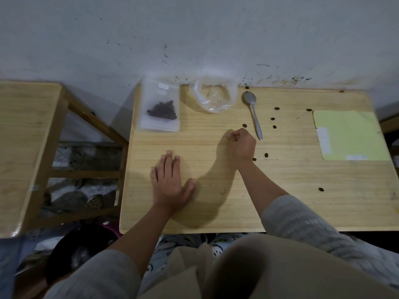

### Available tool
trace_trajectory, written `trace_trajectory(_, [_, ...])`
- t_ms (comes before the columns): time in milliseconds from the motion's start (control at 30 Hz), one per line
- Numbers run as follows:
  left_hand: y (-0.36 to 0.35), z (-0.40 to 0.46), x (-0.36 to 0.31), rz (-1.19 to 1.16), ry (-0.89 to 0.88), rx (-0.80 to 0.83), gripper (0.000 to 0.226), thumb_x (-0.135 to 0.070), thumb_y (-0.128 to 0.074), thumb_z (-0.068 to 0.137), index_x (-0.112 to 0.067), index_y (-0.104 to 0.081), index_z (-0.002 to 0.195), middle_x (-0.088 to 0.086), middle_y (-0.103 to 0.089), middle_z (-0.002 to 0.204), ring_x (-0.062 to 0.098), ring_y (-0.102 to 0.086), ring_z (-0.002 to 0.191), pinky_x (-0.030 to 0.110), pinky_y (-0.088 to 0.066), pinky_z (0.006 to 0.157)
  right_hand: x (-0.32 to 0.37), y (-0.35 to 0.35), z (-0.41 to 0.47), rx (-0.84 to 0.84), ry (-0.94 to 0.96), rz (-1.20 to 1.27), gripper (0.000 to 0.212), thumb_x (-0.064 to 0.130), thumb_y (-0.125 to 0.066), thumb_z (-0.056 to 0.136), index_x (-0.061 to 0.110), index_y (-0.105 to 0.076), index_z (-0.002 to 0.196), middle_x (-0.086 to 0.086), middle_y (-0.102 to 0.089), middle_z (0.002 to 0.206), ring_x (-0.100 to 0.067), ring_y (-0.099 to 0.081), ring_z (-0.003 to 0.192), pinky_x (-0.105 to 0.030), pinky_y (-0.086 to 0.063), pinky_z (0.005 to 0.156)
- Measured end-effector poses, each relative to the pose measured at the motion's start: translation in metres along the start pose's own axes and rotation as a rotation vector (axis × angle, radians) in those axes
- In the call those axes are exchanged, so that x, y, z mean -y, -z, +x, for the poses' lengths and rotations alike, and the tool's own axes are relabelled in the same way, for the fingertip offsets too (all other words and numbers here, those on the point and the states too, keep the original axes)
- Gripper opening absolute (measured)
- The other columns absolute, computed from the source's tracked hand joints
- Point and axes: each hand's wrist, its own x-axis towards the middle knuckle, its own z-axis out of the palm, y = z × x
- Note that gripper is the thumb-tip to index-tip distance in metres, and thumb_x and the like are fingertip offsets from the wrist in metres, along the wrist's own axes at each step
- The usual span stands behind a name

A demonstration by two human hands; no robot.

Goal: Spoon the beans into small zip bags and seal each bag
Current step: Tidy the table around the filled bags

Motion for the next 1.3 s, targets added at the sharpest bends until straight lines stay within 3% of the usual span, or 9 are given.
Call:
trace_trajectory(133, [-0.001,0.001,0.001,0.003,0.002,0.011,0.083,-0.060,-0.036,0.082,-0.009,-0.025,0.147,0.010,-0.014,0.158,0.029,-0.011,0.144,0.056,-0.015,0.113,0.003,0.007,-0.009,0.014,-0.042,0.073,0.021,0.024,-0.045,0.098,0.006,-0.053,0.089,0.003,-0.051,0.069,-0.008,-0.046,0.060,-0.015,-0.034,0.054])
trace_trajectory(333, [-0.002,-0.001,0.000,0.032,-0.001,0.004,0.082,-0.059,-0.035,0.083,-0.009,-0.026,0.146,0.011,-0.016,0.157,0.030,-0.013,0.144,0.056,-0.015,0.113,-0.015,0.036,-0.055,0.369,-0.510,0.742,0.028,0.014,-0.035,0.095,0.016,-0.041,0.067,-0.001,-0.036,0.058,-0.011,-0.027,0.041,-0.022,-0.024,0.038])
trace_trajectory(433, [-0.002,0.000,0.001,0.046,-0.001,0.002,0.081,-0.059,-0.034,0.083,-0.009,-0.025,0.147,0.011,-0.016,0.157,0.030,-0.012,0.144,0.056,-0.014,0.113,-0.027,0.049,-0.077,0.378,-0.588,0.969,0.029,0.009,-0.029,0.091,0.012,-0.044,0.067,-0.005,-0.040,0.060,-0.011,-0.029,0.038,-0.019,-0.024,0.037])
trace_trajectory(600, [-0.003,0.000,0.002,0.056,-0.001,0.011,0.081,-0.060,-0.032,0.084,-0.010,-0.022,0.147,0.010,-0.012,0.158,0.029,-0.009,0.144,0.055,-0.013,0.114,-0.041,0.055,-0.084,0.129,-0.368,0.526,0.040,0.032,-0.055,0.094,0.011,-0.051,0.060,0.000,-0.040,0.051,-0.012,-0.035,0.044,-0.024,-0.032,0.044])
trace_trajectory(700, [-0.003,-0.001,0.001,0.068,-0.003,0.013,0.081,-0.061,-0.030,0.085,-0.010,-0.020,0.148,0.009,-0.010,0.158,0.028,-0.007,0.145,0.055,-0.012,0.114,-0.053,0.056,-0.075,-0.076,-0.146,0.184,0.021,0.027,-0.066,0.087,0.007,-0.070,0.083,0.009,-0.047,0.057,-0.005,-0.041,0.052,-0.012,-0.034,0.052])
trace_trajectory(800, [-0.003,-0.001,0.001,0.068,0.002,0.014,0.082,-0.061,-0.028,0.084,-0.011,-0.019,0.148,0.009,-0.009,0.158,0.028,-0.006,0.145,0.054,-0.011,0.114,-0.056,0.058,-0.064,-0.081,-0.047,0.063,0.025,0.020,-0.063,0.089,0.009,-0.069,0.110,0.005,-0.061,0.072,-0.003,-0.055,0.065,-0.010,-0.039,0.060])
trace_trajectory(900, [-0.004,-0.001,0.001,0.055,0.003,0.011,0.083,-0.062,-0.029,0.084,-0.011,-0.020,0.148,0.009,-0.010,0.158,0.028,-0.007,0.145,0.054,-0.011,0.114,-0.062,0.054,-0.056,-0.044,0.006,-0.046,0.022,0.017,-0.056,0.092,0.011,-0.070,0.107,-0.009,-0.072,0.091,-0.023,-0.066,0.090,-0.024,-0.045,0.070])
trace_trajectory(1000, [-0.004,-0.001,0.001,0.053,0.004,0.008,0.082,-0.062,-0.029,0.084,-0.011,-0.021,0.148,0.008,-0.010,0.159,0.027,-0.006,0.145,0.054,-0.011,0.114,-0.066,0.050,-0.053,-0.053,0.002,-0.133,0.025,0.020,-0.051,0.095,0.011,-0.068,0.110,-0.009,-0.071,0.103,-0.025,-0.065,0.097,-0.026,-0.045,0.076])
trace_trajectory(1300, [-0.001,-0.002,-0.003,0.067,0.003,0.011,0.081,-0.060,-0.032,0.084,-0.009,-0.025,0.147,0.011,-0.016,0.157,0.030,-0.013,0.144,0.056,-0.017,0.113,-0.071,0.064,-0.057,-0.110,0.045,0.033,0.026,0.016,-0.034,0.101,0.006,-0.046,0.080,0.002,-0.042,0.058,-0.013,-0.039,0.049,-0.029,-0.029,0.050])
